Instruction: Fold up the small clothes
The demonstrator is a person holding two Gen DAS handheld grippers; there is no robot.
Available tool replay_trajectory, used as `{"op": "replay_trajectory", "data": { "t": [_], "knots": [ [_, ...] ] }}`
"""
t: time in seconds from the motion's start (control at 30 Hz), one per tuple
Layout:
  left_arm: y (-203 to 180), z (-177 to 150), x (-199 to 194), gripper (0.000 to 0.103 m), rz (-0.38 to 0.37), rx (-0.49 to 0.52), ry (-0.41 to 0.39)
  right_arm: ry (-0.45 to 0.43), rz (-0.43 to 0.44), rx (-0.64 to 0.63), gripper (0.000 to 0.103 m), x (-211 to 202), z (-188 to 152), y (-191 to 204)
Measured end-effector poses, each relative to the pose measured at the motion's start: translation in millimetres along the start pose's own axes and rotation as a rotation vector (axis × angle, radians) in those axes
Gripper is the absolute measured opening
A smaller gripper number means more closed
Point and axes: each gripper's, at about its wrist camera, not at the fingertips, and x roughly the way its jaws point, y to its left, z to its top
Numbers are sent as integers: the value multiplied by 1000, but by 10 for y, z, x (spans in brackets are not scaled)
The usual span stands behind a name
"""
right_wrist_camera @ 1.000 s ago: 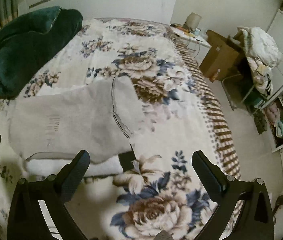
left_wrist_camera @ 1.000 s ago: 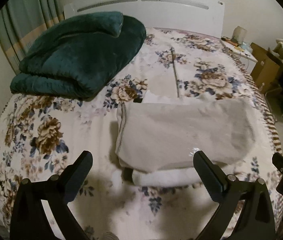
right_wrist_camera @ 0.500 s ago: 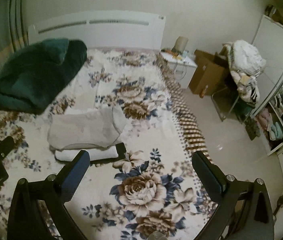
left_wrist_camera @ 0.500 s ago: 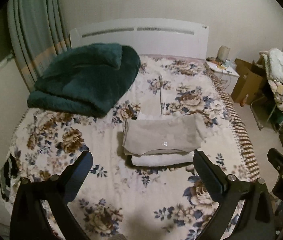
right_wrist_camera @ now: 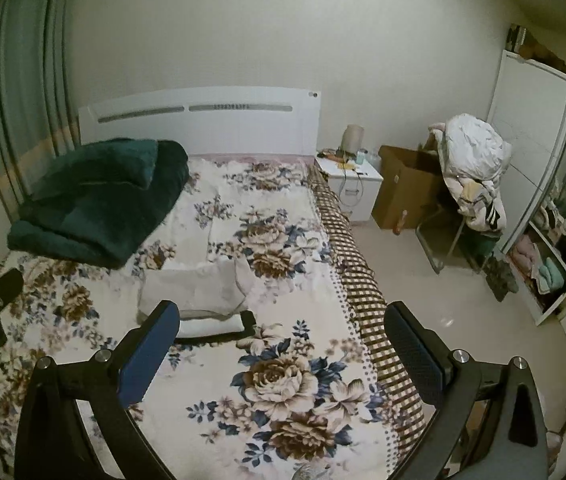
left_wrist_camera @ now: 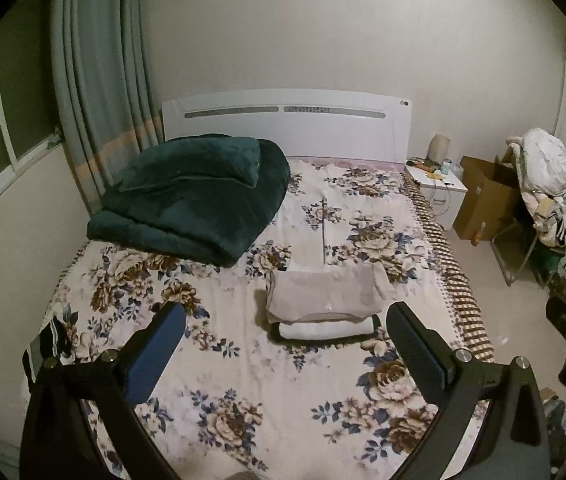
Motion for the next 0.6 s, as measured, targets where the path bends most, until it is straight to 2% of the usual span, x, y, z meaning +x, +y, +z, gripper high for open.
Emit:
{"op": "replay_trajectory", "data": {
  "t": [0.17, 0.33, 0.6],
  "knots": [
    [-3, -67, -284, 103, -21, -11, 8, -44, 14, -13, 103, -518, 30, -8],
    [-44, -114, -473, 103, -30, -8, 10, -57, 29, -15, 103, -845, 53, -3],
    [-75, -87, -627, 103, -28, -5, -7, -52, 26, -25, 103, -1008, 106, -21]
  ]
}}
